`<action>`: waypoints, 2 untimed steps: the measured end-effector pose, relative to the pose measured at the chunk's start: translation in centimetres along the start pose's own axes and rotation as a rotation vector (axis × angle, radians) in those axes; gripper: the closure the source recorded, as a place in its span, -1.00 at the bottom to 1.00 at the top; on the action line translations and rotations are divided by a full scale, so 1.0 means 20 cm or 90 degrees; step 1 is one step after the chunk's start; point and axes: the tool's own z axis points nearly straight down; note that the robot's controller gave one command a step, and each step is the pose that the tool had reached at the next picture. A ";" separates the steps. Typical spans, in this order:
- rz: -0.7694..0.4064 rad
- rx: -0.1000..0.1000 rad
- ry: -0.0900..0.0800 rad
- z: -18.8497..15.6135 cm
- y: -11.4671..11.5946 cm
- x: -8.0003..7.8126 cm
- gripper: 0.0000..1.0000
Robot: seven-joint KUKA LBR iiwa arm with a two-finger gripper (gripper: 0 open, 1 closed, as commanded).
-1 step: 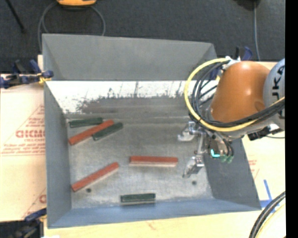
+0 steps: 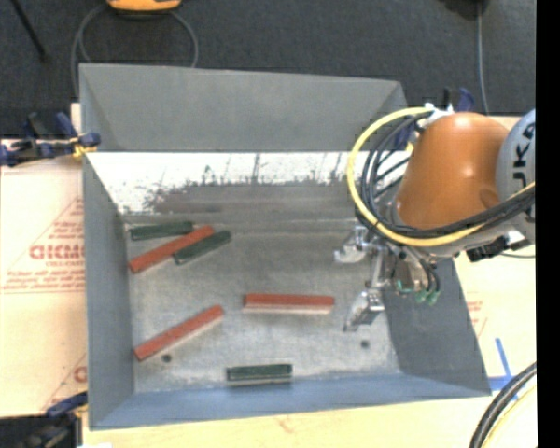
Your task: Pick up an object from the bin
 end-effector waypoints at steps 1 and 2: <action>0.002 0.000 -0.005 0.27 -0.03 -0.11 -1.00; 0.049 -0.001 0.000 0.58 0.09 -0.15 1.00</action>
Offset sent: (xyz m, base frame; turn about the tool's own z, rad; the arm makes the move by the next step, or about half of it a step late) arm 0.0294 0.0186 -0.1162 0.0795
